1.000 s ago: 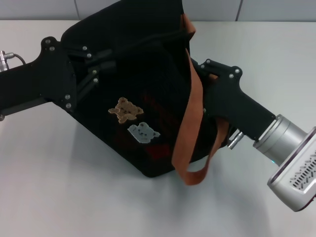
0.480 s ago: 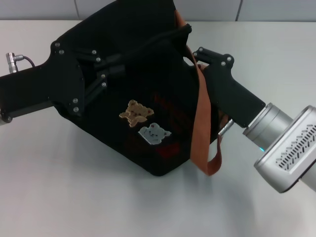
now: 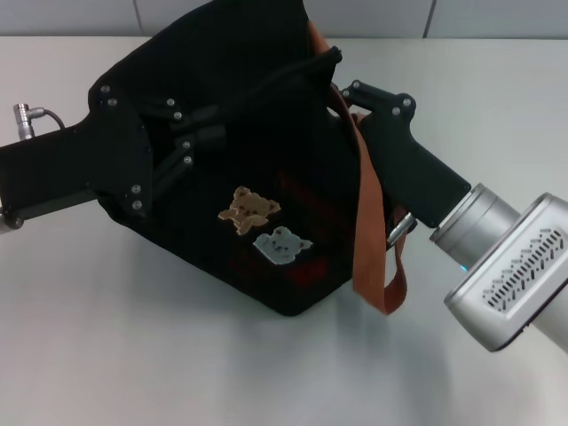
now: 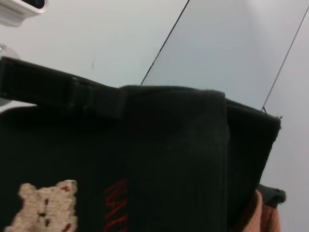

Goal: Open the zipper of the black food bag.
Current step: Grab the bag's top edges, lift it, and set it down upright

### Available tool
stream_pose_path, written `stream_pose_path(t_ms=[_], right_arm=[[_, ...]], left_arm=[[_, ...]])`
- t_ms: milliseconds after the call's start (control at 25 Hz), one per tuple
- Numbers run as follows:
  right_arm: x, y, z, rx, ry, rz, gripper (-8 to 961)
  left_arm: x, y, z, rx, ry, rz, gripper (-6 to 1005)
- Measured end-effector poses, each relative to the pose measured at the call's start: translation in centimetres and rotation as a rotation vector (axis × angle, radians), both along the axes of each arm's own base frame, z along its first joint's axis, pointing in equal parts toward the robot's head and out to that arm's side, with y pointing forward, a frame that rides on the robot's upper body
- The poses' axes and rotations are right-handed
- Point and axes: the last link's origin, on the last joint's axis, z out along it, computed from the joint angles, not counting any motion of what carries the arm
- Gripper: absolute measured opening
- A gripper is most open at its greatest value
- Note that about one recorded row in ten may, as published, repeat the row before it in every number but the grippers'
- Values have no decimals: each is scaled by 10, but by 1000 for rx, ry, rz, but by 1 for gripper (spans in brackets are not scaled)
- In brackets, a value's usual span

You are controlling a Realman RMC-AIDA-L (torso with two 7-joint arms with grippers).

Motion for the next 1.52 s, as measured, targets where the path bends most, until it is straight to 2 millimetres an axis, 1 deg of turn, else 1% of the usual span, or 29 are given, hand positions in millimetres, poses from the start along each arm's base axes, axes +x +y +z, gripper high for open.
stream_pose_path(t_ms=[80,160,280,320,440,480,520,600,720,960,1000,1040,1080,1160,1200,1240,1280,1320,1400,1520], right_arm=[[4,-7,-2,-40,21,-8,305],[5,-10,-1,-55,30,-13,305],[12,-18,3,-141,81,-15,305],[12,-18,3,-141,81,-15,305],[21,-23,10,-225,117,-9,305],[29,-25,17,-284,145,-18,305],[29,-25,17,-284,145,-18,305],[36,-27,25,-365,182,-37,305],[38,-27,26,-405,193,-50,305],[27,-25,14,-458,199,-65,305],[21,-22,6,-481,197,-82,305],[21,-22,6,-481,197,-82,305],[13,-18,-3,-509,192,-102,305],[10,-17,-7,-520,190,-106,305],[1,-15,-14,-541,189,-116,305],[1,-15,-14,-541,189,-116,305],[-5,-11,-18,-546,192,-129,304],[-5,-11,-18,-546,192,-129,304],[-11,-3,-22,-538,190,-158,304],[-12,-1,-23,-537,188,-161,304]], left_arm=[[-1,0,1,5,-6,8,74],[-2,0,3,11,-9,14,74],[-5,2,9,37,-17,30,74],[-5,2,9,37,-17,30,74],[-8,4,17,64,-16,40,74],[-9,4,19,70,-13,43,74],[-10,5,21,73,-9,43,74],[-11,6,24,77,0,40,74],[-10,9,29,81,13,27,74],[-5,14,29,75,26,5,73],[-4,15,29,75,27,0,73],[-4,15,29,75,27,0,73],[-3,15,29,77,27,-2,73],[-2,16,29,78,27,-6,74],[-2,16,28,80,26,-9,74],[-2,16,28,80,26,-9,74],[-1,16,28,81,25,-10,73],[-1,16,27,83,25,-12,73],[-2,16,27,91,29,-12,73],[-3,16,27,93,32,-10,73]])
